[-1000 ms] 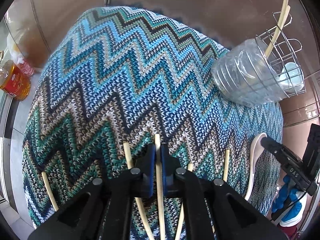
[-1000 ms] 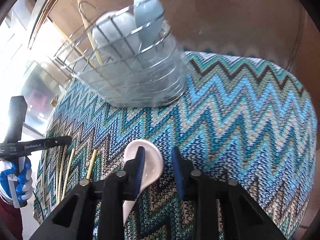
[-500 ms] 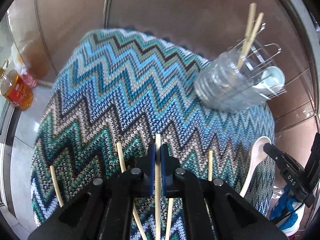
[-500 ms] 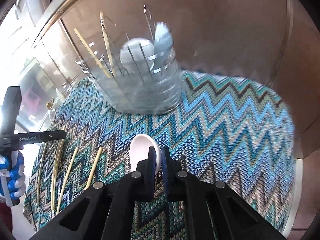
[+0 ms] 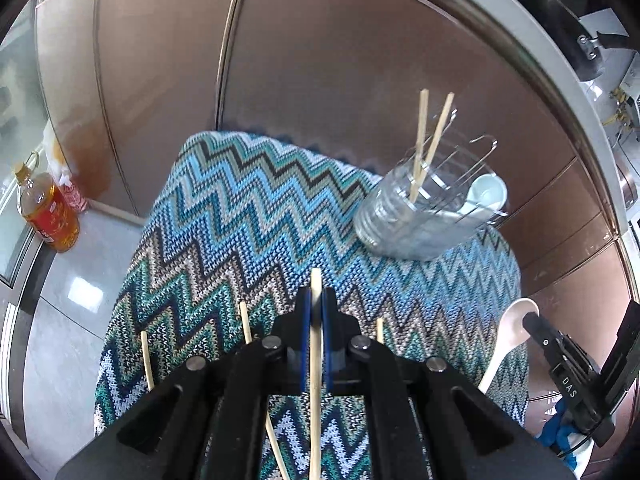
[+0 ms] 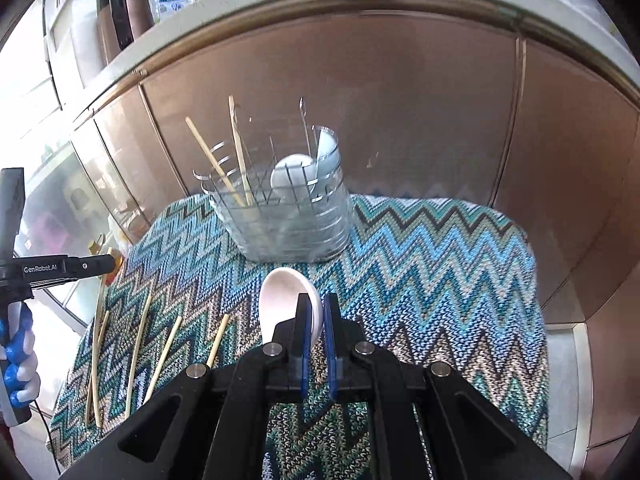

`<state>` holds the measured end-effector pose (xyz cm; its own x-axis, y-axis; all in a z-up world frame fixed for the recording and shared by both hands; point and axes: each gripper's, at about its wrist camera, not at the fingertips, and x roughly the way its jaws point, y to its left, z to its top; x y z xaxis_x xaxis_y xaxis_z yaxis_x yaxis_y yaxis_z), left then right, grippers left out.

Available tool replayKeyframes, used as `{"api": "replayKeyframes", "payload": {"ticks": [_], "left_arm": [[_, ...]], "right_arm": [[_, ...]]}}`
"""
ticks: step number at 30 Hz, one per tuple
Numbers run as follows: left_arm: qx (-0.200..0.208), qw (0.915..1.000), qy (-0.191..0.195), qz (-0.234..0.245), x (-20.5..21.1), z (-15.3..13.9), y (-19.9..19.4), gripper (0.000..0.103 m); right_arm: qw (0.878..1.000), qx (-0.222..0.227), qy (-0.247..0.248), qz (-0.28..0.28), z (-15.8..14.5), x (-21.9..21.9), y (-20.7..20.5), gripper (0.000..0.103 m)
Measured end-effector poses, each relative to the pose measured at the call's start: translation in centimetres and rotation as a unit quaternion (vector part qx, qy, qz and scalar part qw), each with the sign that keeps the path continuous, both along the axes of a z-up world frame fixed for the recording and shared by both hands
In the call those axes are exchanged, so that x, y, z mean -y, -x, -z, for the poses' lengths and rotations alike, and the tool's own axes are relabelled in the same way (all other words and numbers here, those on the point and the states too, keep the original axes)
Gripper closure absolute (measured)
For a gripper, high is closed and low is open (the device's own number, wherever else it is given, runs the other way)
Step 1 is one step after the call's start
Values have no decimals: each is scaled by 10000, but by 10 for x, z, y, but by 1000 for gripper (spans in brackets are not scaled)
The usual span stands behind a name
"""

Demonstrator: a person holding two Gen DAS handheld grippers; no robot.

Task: Organize utensils
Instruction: 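Lift spoon and chopstick into the wire holder and open both tools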

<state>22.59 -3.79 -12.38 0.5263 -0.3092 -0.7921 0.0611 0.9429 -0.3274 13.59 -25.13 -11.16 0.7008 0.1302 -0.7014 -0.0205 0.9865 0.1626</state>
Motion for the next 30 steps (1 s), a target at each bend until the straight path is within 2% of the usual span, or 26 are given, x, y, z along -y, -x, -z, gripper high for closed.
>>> {"api": "replayKeyframes", "payload": {"ticks": [7, 14, 24, 30], "left_arm": [[327, 9994, 55, 97, 4, -24, 11, 98], [704, 9969, 331, 130, 6, -54, 13, 98], [1400, 9869, 751, 272, 15, -111, 7, 98], [1818, 9773, 1027, 354, 22, -143, -7, 98]], "right_arm": [[9994, 290, 107, 149, -18, -5, 7, 97], [9982, 557, 194, 145, -37, -10, 7, 97], [9940, 1065, 208, 133, -78, -10, -1, 97], [9883, 1468, 300, 290, -111, -5, -16, 97]]}}
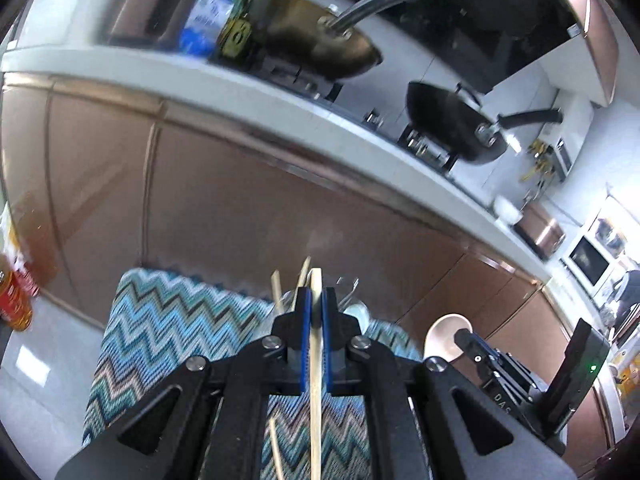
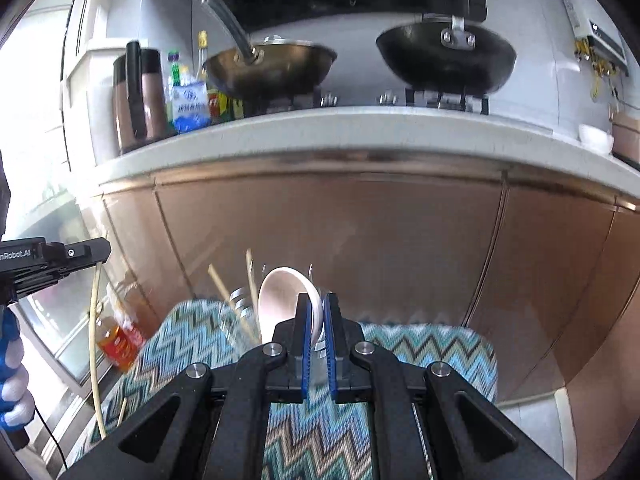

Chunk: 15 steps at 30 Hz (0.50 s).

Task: Organize utensils
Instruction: 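Lift spoon and chopstick into the wire holder and open both tools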

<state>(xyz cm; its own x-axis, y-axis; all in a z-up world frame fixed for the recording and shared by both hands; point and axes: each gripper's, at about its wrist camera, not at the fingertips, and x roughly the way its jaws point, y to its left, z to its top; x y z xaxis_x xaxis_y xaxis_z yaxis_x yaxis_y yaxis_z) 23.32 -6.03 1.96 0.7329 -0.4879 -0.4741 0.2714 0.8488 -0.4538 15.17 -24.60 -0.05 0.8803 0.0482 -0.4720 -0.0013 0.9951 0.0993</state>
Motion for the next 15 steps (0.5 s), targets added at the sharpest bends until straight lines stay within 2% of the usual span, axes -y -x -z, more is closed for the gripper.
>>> {"api": "replayKeyframes", "payload": {"ticks": [8, 11, 15], "left_arm": [[902, 9956, 178, -206, 21, -33, -30, 98], [1206, 9919, 153, -382, 34, -29, -43, 98], [1567, 9856, -62, -630, 55, -18, -63, 98]], "right_arm": [[9961, 636, 398, 463, -25, -5, -38, 97], [9928, 788, 560, 706, -17, -6, -52, 97], [9897, 858, 740, 879, 5, -6, -77, 97]]}}
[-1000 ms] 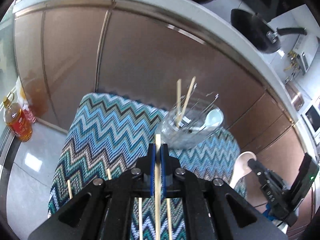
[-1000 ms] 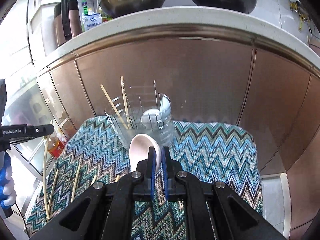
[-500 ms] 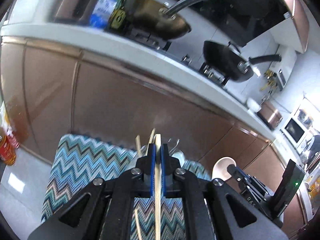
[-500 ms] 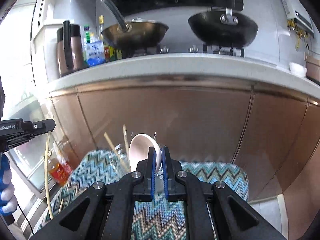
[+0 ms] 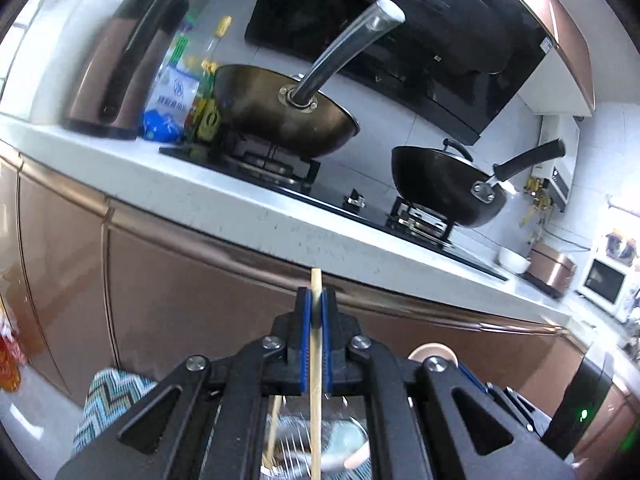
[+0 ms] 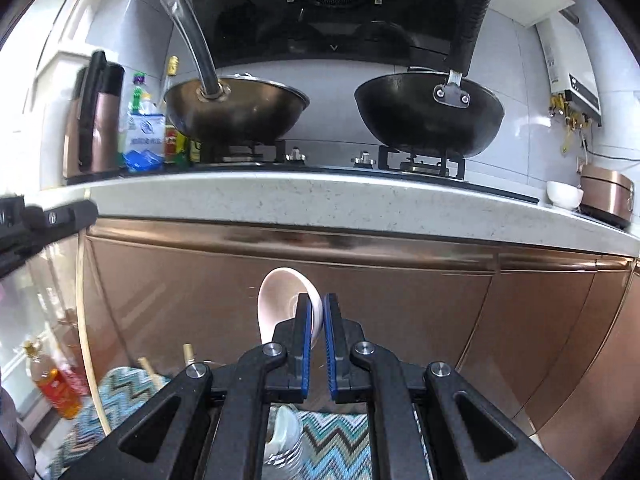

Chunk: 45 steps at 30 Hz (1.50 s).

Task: Organize utensils
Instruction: 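Lift spoon and chopstick into the wire holder and open both tools, then withdraw both open tools up from the wire holder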

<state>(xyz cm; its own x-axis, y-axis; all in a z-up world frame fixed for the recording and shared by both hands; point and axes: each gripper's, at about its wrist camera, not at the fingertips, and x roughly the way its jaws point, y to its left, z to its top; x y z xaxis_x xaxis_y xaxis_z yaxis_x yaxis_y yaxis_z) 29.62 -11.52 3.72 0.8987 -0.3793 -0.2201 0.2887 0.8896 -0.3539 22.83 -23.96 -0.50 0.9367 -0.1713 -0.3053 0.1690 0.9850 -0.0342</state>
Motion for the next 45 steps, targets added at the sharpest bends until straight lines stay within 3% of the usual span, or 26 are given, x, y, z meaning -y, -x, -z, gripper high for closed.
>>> {"api": "replayKeyframes", "payload": {"ticks": [5, 12, 18, 23, 28, 34, 45], "left_arm": [[273, 9990, -248, -269, 19, 18, -20, 98], [444, 9968, -524, -397, 36, 56, -28, 98], [421, 9957, -682, -468, 33, 69, -18, 90], [530, 9936, -773, -623, 19, 48, 8, 83], [669, 9913, -737, -856, 1, 10, 44, 62], [735, 9891, -811, -988, -16, -31, 99, 56], [851, 9850, -950, -1160, -47, -66, 172, 52]], "right_arm": [[9999, 97, 14, 89, 22, 4, -21, 97], [9998, 193, 53, -7, 56, -3, -21, 96], [9998, 113, -86, -163, 73, -6, -11, 92], [9996, 164, -224, -86, 60, -4, 4, 90], [9988, 265, -411, -95, 35, -6, 34, 88], [9966, 540, -576, -241, -4, -13, 86, 83], [9933, 919, -561, -419, -49, -32, 164, 76]]}}
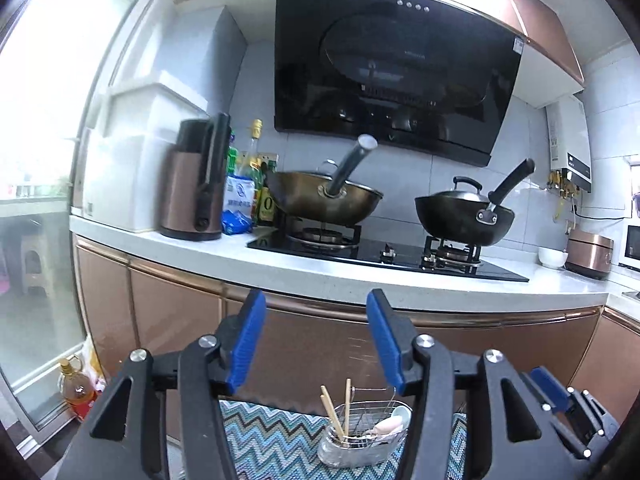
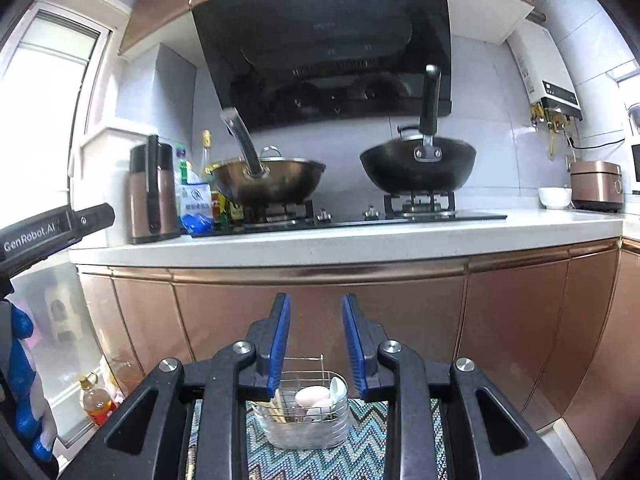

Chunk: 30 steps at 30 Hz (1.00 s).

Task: Organize utensils
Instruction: 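Withdraw both open tools up from the wire holder, then move both tools down toward the remaining loose chopsticks on the mat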

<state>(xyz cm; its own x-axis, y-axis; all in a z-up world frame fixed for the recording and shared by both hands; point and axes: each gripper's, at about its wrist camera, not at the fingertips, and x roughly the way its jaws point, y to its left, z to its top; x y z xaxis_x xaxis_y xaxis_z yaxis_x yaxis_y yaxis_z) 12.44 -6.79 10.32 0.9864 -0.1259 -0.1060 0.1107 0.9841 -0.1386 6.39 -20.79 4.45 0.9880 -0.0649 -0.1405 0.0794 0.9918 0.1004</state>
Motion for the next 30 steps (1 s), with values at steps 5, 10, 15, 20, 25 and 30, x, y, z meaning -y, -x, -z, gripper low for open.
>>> {"api": "replayKeyframes", "payload": {"ticks": [5, 10, 15, 20, 25, 30], "left_arm": [[97, 9999, 77, -95, -20, -11, 21, 49], [133, 9997, 123, -162, -37, -18, 34, 46], [28, 9999, -3, -135, -43, -13, 40, 42], [-370, 9992, -109, -45, -48, 0, 32, 42], [-977, 9949, -254, 40, -52, 27, 16, 42], [-1740, 9835, -481, 66, -55, 67, -4, 42]], "right_arm": [[9998, 154, 57, -86, -14, -9, 22, 72], [9994, 188, 194, -214, -23, -19, 36, 71], [9983, 100, 462, -332, -25, -29, 42, 71], [9972, -130, 583, -459, -23, -33, 39, 71], [9950, -516, 621, -588, -11, -33, 30, 71], [9901, -1058, 465, -796, 13, -29, 12, 71]]}}
